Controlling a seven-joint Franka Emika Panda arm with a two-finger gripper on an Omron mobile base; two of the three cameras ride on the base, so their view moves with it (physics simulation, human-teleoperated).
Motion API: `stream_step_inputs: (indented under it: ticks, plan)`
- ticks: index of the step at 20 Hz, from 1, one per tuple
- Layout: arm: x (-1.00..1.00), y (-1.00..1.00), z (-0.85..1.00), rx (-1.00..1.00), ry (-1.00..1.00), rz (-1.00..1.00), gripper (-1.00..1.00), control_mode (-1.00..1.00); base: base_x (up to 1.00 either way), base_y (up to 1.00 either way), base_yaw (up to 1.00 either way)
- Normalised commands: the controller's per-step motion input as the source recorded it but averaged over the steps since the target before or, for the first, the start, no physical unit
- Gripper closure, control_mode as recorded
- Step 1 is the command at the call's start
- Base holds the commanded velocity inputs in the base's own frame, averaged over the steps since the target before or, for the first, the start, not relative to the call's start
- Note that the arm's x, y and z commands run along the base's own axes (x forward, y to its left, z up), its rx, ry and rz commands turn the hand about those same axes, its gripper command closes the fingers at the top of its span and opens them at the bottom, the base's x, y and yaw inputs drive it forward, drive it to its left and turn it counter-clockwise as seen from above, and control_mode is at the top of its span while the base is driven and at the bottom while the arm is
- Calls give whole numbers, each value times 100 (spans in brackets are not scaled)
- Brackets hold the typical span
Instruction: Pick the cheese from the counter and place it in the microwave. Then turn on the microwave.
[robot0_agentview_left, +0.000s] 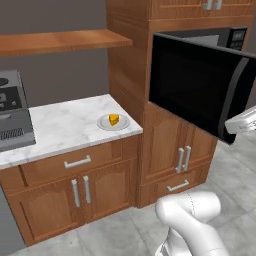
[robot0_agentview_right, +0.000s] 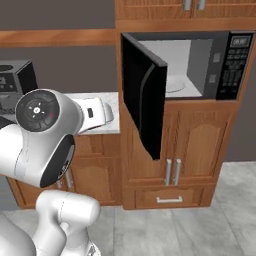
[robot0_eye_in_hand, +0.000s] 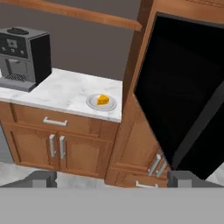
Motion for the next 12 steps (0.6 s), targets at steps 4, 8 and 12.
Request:
stream_step_inputs:
  ticks: [4,8,12]
  plan:
    - [0,0,0,0,0,0,-100,100,17,61,-14]
    - [0,0,0,0,0,0,-100,100,25,61,-15]
    - [0,0,0,0,0,0,-100,100,30,59,-15]
